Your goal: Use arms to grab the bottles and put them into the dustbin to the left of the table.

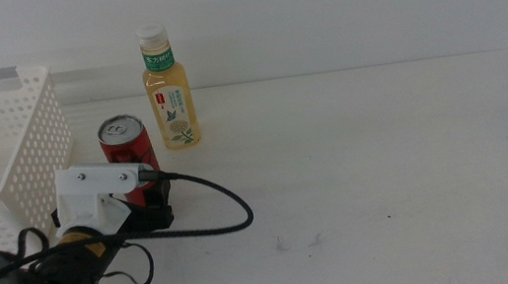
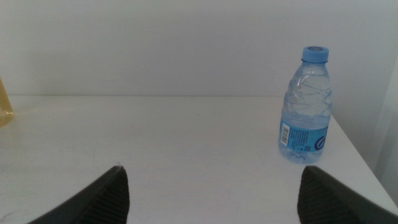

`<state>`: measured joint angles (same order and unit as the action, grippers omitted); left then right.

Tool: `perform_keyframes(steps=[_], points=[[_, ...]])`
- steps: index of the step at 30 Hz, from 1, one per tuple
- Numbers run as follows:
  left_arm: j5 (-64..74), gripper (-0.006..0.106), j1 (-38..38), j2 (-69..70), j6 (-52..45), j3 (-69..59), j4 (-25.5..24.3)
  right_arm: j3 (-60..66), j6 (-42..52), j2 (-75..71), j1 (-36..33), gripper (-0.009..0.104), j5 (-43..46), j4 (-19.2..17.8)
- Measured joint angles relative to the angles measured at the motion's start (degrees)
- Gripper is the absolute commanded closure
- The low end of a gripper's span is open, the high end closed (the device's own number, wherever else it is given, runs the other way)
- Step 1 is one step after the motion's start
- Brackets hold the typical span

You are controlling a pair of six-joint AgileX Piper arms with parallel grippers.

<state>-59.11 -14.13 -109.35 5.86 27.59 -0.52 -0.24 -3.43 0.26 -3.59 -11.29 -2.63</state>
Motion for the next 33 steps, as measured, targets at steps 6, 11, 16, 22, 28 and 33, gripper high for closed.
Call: perform_keyframes(steps=[6,11,16,22,28,33], points=[[0.1,0.007,0.0,-4.7,0.0,5.5,1.5,0.0,0.0,0.0,0.0,0.007,0.0,0.0],[0.1,0.007,0.0,-7.3,0.0,9.0,1.9,0.0,0.0,0.0,0.0,0.007,0.0,0.0],[0.2,0.033,0.0,-8.5,-0.7,11.3,2.1,0.0,0.0,0.0,0.0,0.007,0.0,0.0],[2.6,0.087,0.0,-5.6,-1.7,9.3,0.5,0.0,0.0,0.0,0.0,0.007,0.0,0.0],[19.2,0.102,-0.1,9.5,1.9,5.9,-6.4,0.0,0.0,0.0,0.0,0.007,0.0,0.0],[43.6,0.102,-0.1,27.0,12.0,8.1,-15.3,0.0,0.0,0.0,0.0,0.007,0.0,0.0]])
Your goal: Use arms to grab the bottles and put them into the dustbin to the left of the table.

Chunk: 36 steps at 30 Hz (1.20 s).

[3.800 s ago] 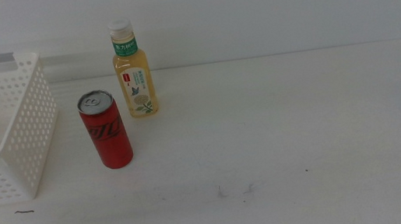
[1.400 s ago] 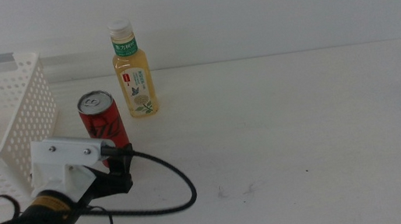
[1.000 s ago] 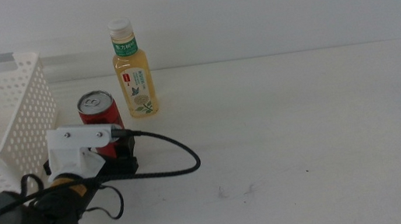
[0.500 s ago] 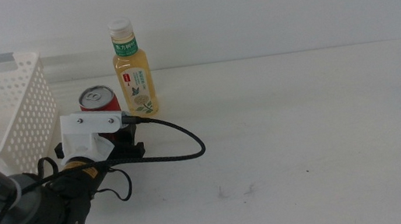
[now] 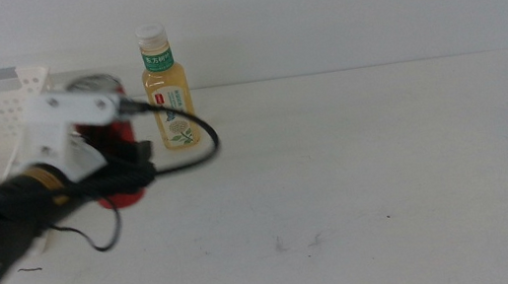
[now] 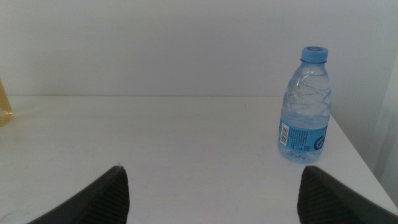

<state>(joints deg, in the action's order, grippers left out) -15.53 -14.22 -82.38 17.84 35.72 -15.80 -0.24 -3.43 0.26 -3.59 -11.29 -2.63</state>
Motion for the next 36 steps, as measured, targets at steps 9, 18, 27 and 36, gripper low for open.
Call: perform_keyframes(steps=[9,18,27,36], points=[[49.6,0.102,0.7,11.6,-2.8,20.6,2.5,0.0,0.0,0.0,0.0,0.007,0.0,0.0],[72.5,0.102,16.2,-0.7,-23.2,44.6,12.0,0.0,0.0,0.0,0.0,0.007,0.0,0.0],[72.3,0.102,28.7,-18.3,-34.2,54.7,18.0,0.0,0.0,0.0,0.0,0.007,0.0,0.0],[67.2,0.074,29.1,-30.4,-34.3,55.0,17.4,0.0,0.0,0.0,0.0,0.007,0.0,0.0]])
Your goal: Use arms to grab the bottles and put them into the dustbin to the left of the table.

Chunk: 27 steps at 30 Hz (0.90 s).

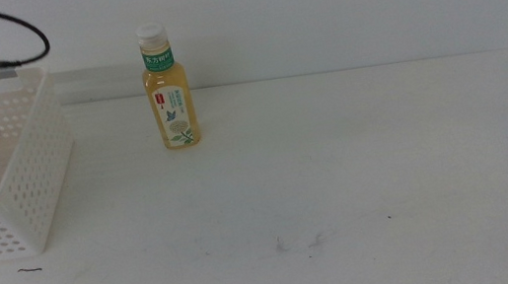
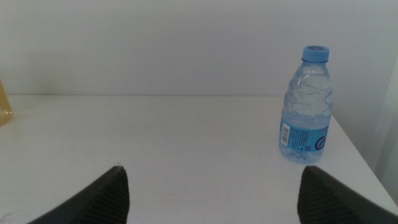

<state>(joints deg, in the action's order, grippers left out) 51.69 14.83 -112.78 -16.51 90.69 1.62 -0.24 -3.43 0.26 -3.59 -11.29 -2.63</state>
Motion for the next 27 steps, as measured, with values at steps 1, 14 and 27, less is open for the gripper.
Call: perform_keyframes(steps=[1,14,27], points=[[-0.6,0.065,0.0,-0.9,0.1,0.0,-0.2,0.0,0.0,0.0,0.0,0.007,0.0,0.0],[-0.8,0.007,0.0,-1.3,0.4,0.1,-1.6,0.0,0.0,0.0,0.0,0.007,0.0,0.0],[-10.9,0.010,-15.6,35.3,7.5,-17.0,-0.9,0.0,0.0,0.0,0.0,0.007,0.0,0.0]])
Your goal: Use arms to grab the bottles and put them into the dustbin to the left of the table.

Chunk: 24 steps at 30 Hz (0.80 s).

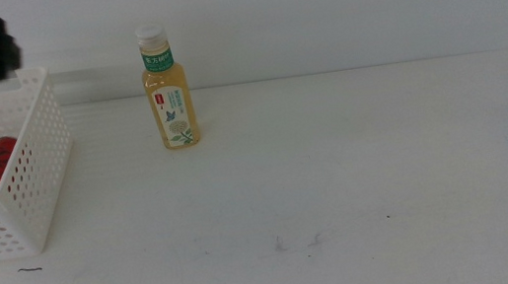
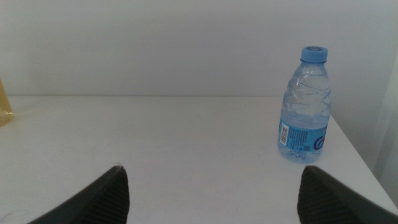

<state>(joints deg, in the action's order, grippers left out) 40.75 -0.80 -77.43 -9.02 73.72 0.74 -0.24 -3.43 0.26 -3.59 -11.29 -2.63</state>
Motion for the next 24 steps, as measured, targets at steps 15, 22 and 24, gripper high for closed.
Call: perform_keyframes(steps=[15,22,24], points=[[-72.6,0.018,-11.3,10.4,18.2,-55.6,-12.5,0.0,0.0,0.0,0.0,0.007,0.0,0.0],[-96.3,0.007,-11.4,-10.1,16.5,-55.6,-12.8,0.0,0.0,0.0,0.0,0.007,0.0,0.0],[-100.7,0.007,-11.6,-15.8,16.5,-52.8,-12.8,0.0,0.0,0.0,0.0,0.007,0.0,0.0]])
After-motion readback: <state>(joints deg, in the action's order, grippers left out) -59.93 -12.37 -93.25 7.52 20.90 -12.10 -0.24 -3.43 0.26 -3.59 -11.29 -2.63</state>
